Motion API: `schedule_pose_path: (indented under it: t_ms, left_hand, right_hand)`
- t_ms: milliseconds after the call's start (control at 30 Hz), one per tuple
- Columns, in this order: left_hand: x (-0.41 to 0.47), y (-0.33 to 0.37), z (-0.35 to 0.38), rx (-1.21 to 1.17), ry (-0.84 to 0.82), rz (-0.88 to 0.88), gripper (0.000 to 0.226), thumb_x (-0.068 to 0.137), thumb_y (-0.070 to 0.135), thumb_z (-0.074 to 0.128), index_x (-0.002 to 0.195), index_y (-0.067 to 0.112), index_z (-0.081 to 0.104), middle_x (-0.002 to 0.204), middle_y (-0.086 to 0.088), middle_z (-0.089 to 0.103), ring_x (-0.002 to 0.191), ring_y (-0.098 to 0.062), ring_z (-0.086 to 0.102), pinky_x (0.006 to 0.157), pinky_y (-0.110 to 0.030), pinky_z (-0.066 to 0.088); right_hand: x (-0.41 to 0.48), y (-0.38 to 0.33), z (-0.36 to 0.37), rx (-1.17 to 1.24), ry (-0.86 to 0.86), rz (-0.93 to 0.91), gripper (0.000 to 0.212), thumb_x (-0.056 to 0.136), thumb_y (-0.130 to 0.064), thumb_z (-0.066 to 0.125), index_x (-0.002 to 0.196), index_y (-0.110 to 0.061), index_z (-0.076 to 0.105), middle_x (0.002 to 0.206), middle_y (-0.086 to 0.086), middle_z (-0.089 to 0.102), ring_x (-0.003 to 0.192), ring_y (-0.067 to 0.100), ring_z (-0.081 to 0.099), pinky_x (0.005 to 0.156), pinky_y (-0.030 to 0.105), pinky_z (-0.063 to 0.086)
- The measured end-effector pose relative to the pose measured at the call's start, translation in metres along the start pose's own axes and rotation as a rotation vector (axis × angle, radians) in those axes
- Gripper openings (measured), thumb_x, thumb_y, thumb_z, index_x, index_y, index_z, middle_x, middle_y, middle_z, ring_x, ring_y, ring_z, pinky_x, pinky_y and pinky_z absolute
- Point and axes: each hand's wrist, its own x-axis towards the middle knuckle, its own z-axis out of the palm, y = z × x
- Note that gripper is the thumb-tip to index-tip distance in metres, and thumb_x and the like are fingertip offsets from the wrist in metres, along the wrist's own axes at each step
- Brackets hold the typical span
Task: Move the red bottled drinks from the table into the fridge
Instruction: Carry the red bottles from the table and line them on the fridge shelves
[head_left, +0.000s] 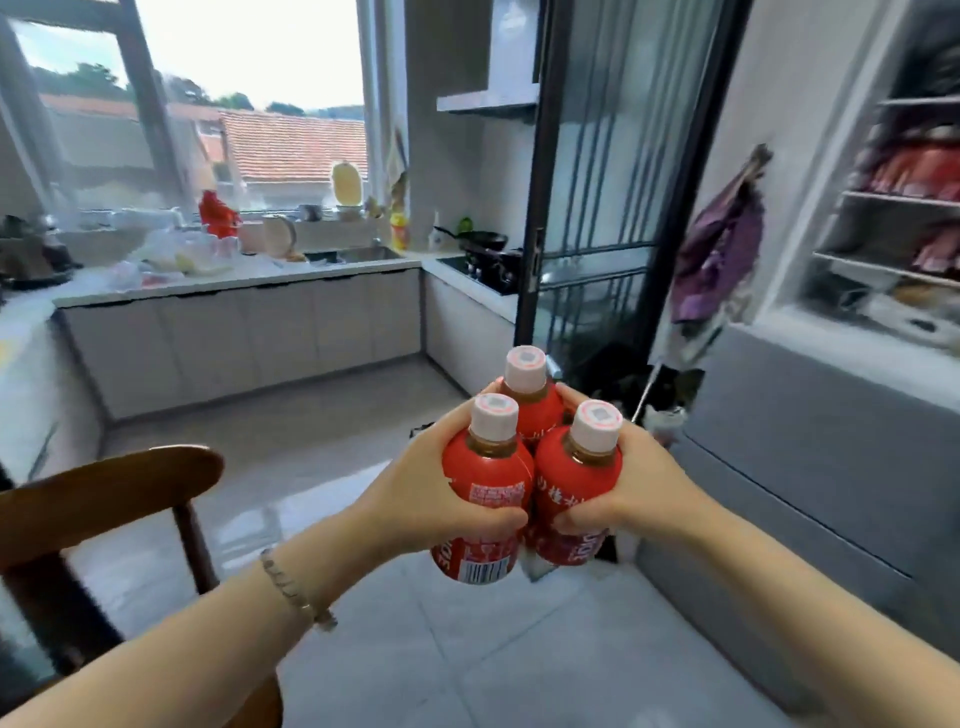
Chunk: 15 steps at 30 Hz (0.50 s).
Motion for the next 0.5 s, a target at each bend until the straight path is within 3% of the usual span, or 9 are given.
schedule_pose_path:
  t_ms: [133,267,400,500]
  left_hand:
    - [0.115,-0.002,0.042,-0.057,-0.198,0.094,0.080,0.052,0.025,0.082,0.120,0.047,0.047,0.107,0.015,0.068,0.098,-0.011,0.067,0.083,-0.031,0.055]
    - [0.201,0.001,0.100,-0.112,-0.363,0.146,0.081,0.057,0.012,0.083,0.124,0.039,0.048,0.107,0.007,0.069,0.098,-0.015,0.067,0.083,-0.034,0.055]
    - [0.293,0.004,0.191,-0.159,-0.516,0.201,0.079,0.057,0.007,0.083,0.123,0.034,0.049,0.104,0.007,0.069,0.095,-0.014,0.068,0.078,-0.027,0.055]
    - [0.324,0.007,0.227,-0.187,-0.552,0.203,0.079,0.058,0.005,0.083,0.125,0.032,0.049,0.105,0.004,0.069,0.096,-0.017,0.068,0.082,-0.034,0.056]
  right_hand:
    - [0.019,0.035,-0.077,-0.008,0.193,0.096,0.107,0.042,-0.007,0.077,0.133,-0.044,0.036,0.104,-0.027,0.066,0.093,-0.009,0.062,0.071,0.008,0.047]
    - [0.023,0.073,-0.147,-0.017,0.344,0.177,0.103,0.043,-0.010,0.078,0.129,-0.051,0.039,0.100,-0.024,0.067,0.092,-0.005,0.064,0.069,0.011,0.050]
    - [0.018,0.132,-0.234,-0.072,0.481,0.258,0.107,0.042,-0.012,0.080,0.133,-0.048,0.037,0.105,-0.022,0.066,0.094,-0.006,0.063,0.069,0.008,0.048]
    - [0.016,0.152,-0.270,-0.146,0.489,0.275,0.100,0.042,-0.013,0.079,0.123,-0.056,0.040,0.103,-0.025,0.066,0.096,-0.005,0.063,0.076,0.014,0.051]
